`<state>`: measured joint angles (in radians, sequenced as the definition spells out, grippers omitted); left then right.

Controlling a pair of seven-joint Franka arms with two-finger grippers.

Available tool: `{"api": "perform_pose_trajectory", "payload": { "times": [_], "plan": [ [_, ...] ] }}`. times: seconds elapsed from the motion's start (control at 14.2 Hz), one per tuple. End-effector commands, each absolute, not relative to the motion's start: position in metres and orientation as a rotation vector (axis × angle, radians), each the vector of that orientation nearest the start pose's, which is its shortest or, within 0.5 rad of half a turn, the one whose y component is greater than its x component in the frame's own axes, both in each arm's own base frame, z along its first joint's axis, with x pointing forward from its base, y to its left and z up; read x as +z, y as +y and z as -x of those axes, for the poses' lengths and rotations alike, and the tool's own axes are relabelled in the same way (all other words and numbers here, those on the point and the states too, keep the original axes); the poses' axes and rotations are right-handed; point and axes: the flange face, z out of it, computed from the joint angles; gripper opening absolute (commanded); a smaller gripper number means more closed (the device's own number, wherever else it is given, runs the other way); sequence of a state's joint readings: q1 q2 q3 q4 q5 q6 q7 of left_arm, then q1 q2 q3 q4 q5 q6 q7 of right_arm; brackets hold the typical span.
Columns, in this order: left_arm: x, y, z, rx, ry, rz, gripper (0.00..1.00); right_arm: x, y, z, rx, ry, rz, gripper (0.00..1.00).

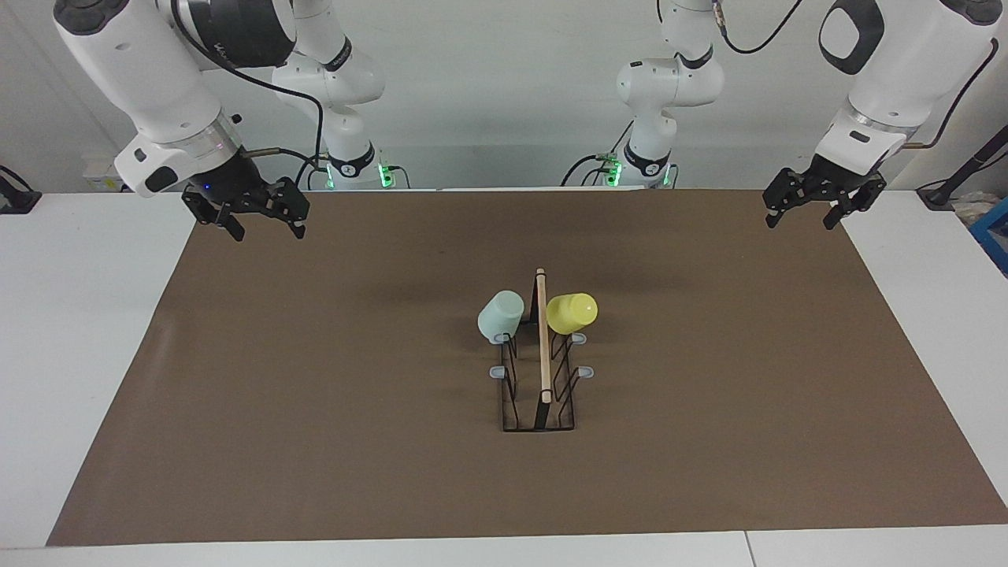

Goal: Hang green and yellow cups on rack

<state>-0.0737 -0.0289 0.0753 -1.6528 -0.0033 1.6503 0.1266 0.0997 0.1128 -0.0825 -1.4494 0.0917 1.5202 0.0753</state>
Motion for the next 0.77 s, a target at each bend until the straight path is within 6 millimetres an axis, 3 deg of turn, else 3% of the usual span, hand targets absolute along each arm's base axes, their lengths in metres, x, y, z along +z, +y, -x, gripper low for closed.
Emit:
{"api": "perform_pose_trajectory", "payload": {
  "times": [0.0,0.7],
  "plan": [
    [0.609,-0.001,-0.546,-0.05,0.217,3.129,1.0,0.614,0.023,-0.587,0.06,0.113,3.064,1.0],
    [0.609,-0.001,-0.546,-0.052,0.217,3.129,1.0,0.62,0.018,-0.577,0.1,0.111,3.108,1.0]
  ]
}}
